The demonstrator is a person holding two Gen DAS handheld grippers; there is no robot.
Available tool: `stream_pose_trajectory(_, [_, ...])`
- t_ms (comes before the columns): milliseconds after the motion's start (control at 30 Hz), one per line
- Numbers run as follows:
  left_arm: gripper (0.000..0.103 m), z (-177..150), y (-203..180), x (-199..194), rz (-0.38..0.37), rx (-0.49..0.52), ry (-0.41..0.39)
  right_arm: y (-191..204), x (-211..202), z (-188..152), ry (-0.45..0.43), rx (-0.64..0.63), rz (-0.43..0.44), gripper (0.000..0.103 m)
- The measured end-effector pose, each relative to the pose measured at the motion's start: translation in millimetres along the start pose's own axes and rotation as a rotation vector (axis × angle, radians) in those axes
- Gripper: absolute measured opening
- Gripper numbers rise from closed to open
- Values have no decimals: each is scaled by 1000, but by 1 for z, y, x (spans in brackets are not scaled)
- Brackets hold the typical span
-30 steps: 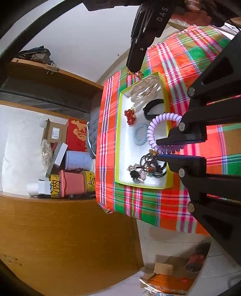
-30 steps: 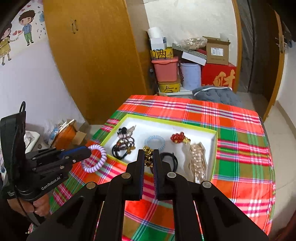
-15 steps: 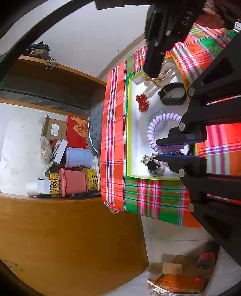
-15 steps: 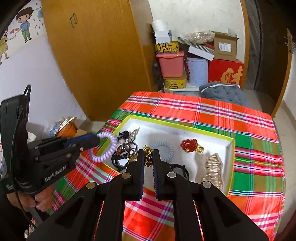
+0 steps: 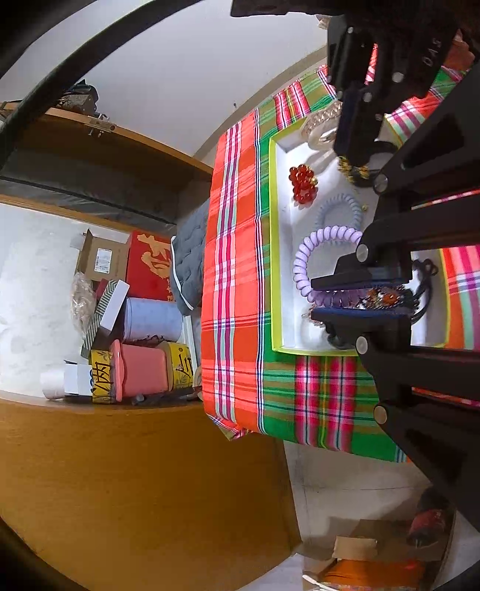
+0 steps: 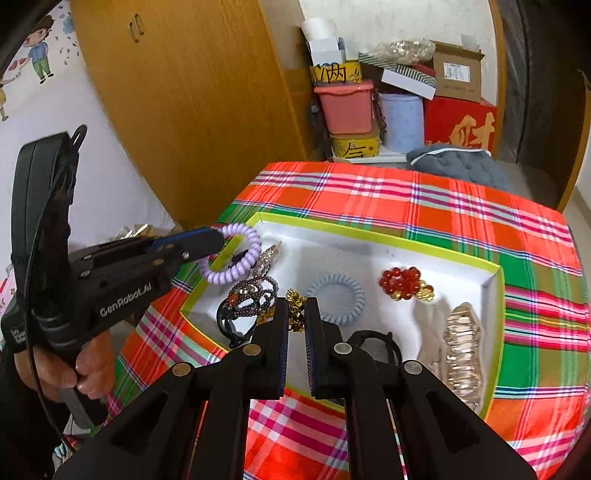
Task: Organize jewelry
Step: 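Carry the gold brooch and lavender coil into the tray and open both tools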
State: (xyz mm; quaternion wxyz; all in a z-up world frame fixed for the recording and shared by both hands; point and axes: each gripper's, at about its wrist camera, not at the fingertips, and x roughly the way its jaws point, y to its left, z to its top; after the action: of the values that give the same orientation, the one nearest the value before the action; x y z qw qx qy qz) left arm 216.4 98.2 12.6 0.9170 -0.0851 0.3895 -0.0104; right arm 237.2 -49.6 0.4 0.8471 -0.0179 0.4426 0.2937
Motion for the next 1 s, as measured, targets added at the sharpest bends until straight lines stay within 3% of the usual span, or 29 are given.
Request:
stream_pose_trajectory(567, [9, 0, 8, 34, -42, 0, 48, -9, 46, -21, 145, 27, -2, 9])
stream_pose_trajectory(667, [9, -1, 9, 38, -47, 1, 56, -9, 47, -21, 145, 22, -2, 11])
stream_pose_trajectory(767, [9, -1, 8, 41, -49, 2, 64, -8, 43, -20, 130, 17, 2, 22])
stream_pose_trajectory(1000, [9, -1, 4, 51, -51, 10, 93, -9, 27, -19, 97, 19, -7, 22])
